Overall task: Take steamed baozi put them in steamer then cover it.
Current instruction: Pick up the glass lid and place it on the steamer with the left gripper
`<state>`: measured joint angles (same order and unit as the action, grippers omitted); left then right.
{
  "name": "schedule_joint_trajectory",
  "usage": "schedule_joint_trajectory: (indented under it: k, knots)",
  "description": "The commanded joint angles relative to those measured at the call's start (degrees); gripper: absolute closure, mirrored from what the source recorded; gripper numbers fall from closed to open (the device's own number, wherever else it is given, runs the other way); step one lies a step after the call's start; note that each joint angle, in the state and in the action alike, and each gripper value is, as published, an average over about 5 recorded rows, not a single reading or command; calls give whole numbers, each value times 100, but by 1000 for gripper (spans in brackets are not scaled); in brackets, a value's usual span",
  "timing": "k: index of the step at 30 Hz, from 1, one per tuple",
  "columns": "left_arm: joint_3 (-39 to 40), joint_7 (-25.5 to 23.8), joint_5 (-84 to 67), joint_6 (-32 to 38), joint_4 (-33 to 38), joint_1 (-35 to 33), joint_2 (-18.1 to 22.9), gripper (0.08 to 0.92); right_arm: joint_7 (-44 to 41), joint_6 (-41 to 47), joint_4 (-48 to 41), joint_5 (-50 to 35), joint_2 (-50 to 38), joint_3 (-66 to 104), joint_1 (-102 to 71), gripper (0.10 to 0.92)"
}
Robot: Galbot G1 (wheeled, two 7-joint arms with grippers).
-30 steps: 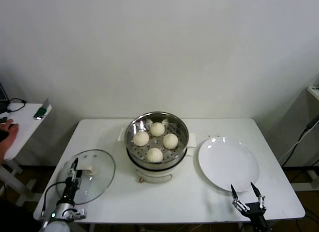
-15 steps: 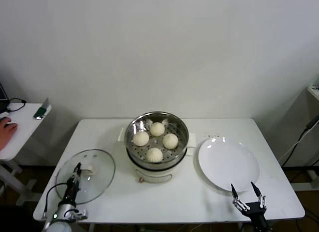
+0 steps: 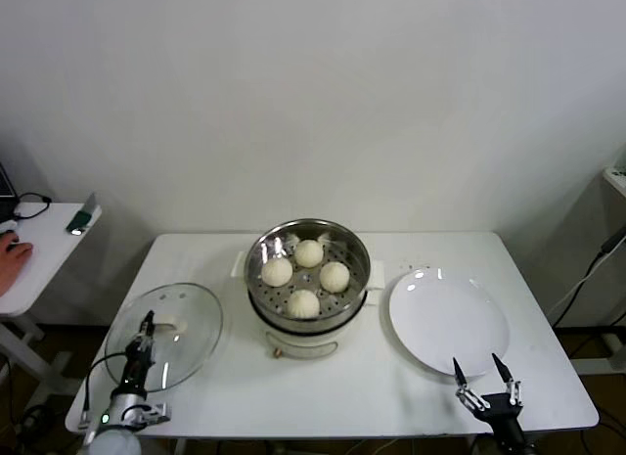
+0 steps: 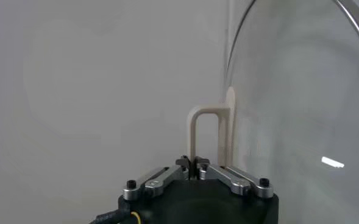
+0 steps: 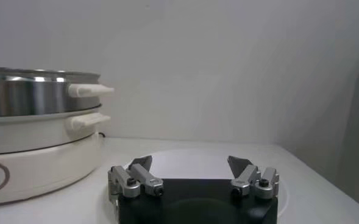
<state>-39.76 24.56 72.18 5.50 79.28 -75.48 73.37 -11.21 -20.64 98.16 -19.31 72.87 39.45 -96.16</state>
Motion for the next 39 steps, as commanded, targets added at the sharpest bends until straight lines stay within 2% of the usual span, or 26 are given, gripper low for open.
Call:
schedule_joint_trajectory:
  k: [1, 4, 7, 13, 17, 22, 39]
  knots:
    - [158, -1855, -1465, -1283, 2507, -703, -786, 861, 76, 61, 1, 172, 4, 40, 34, 203]
    - [137, -2575, -1769, -2023, 3231, -721, -1116, 861, 130, 124, 29, 291, 21, 38, 44, 203]
    - [167, -2993, -2006, -2595, 3753, -595, -1422, 861, 144, 182, 106, 314, 29, 18, 25, 203]
    - [651, -3589, -2387, -3662, 4447, -152, -1897, 861, 192, 264, 199, 403, 30, -5, 41, 203]
    - [1237, -3801, -2205, -4047, 4621, 236, -1955, 861, 209, 290, 219, 445, 45, -26, 80, 203]
    - [1941, -3902, -1729, -4273, 4503, 685, -1714, 861, 230, 279, 210, 533, 109, -79, 158, 203]
    - [3733, -4423, 118, -4789, 3811, 2030, -422, 861, 251, 250, 98, 626, 168, -148, 275, 203]
